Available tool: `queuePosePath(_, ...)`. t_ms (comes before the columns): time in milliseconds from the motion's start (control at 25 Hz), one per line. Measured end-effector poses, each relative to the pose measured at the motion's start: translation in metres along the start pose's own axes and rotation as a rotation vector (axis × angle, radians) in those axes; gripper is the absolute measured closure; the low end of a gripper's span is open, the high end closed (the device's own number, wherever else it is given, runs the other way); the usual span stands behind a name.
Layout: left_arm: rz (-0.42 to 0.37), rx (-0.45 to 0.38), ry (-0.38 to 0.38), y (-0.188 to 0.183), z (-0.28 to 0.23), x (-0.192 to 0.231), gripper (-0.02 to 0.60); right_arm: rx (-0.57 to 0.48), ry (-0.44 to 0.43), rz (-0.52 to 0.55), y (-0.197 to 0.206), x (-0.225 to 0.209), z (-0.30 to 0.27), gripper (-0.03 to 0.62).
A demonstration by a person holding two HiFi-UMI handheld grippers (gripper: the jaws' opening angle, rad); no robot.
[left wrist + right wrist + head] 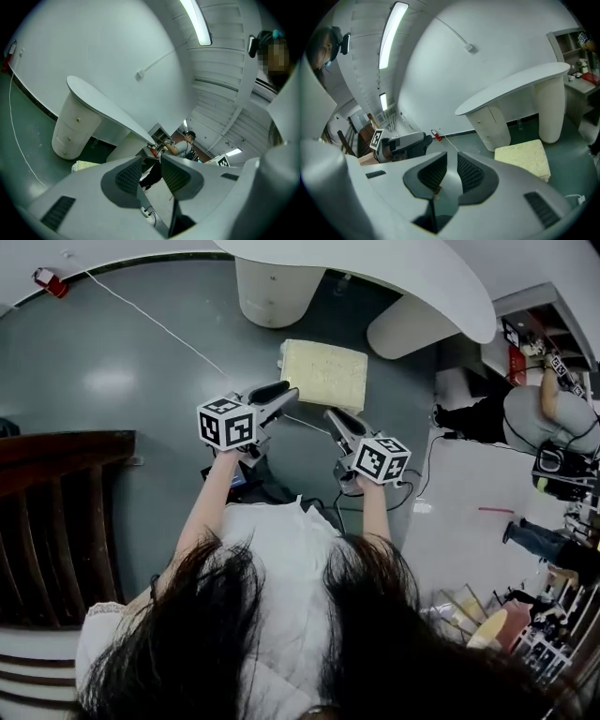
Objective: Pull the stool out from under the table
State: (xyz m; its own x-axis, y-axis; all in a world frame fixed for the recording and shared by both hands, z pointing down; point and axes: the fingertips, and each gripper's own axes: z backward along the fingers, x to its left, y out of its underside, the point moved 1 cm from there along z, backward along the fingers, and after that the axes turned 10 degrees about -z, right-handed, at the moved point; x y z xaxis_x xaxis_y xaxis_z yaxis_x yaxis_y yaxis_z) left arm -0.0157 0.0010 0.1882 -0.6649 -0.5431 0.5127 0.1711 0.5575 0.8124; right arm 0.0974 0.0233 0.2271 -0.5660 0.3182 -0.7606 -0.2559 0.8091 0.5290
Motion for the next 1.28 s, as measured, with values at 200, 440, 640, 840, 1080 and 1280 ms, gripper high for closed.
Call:
queuePosePath(200, -0.025, -0.008, -0.014, 0.027, 0.009, -0.054, 0.443, -0.007, -0.017, 0.013, 0.030, 0.000, 0.045, 0.516)
queuePosePath(440, -0.052, -0.001, -0.017, 0.056, 0.006, -0.102, 0.443, -0.041, -0.051, 0.027, 0.052, -0.005, 0.097, 0.516)
queuePosePath(640, -0.070, -0.017, -0.035, 0.079, 0.013, -0.154, 0.443, -0.077, -0.059, 0.058, 0.064, -0.005, 0.151, 0.516)
queuePosePath(840, -0.094, -0.020, -0.054, 0.110, 0.014, -0.208, 0.444, -0.099, -0.092, 0.088, 0.083, -0.008, 0.206, 0.516)
queuePosePath(1080, -0.111, -0.035, -0.074, 0.116, 0.035, -0.231, 0.443, -0.096, -0.141, 0.117, 0.098, 0.013, 0.222, 0.516)
queuePosePath(1280, -0.148, -0.056, -0.101, 0.117, 0.029, -0.239, 0.444, -0.099, -0.177, 0.145, 0.095, 0.003, 0.234, 0.516)
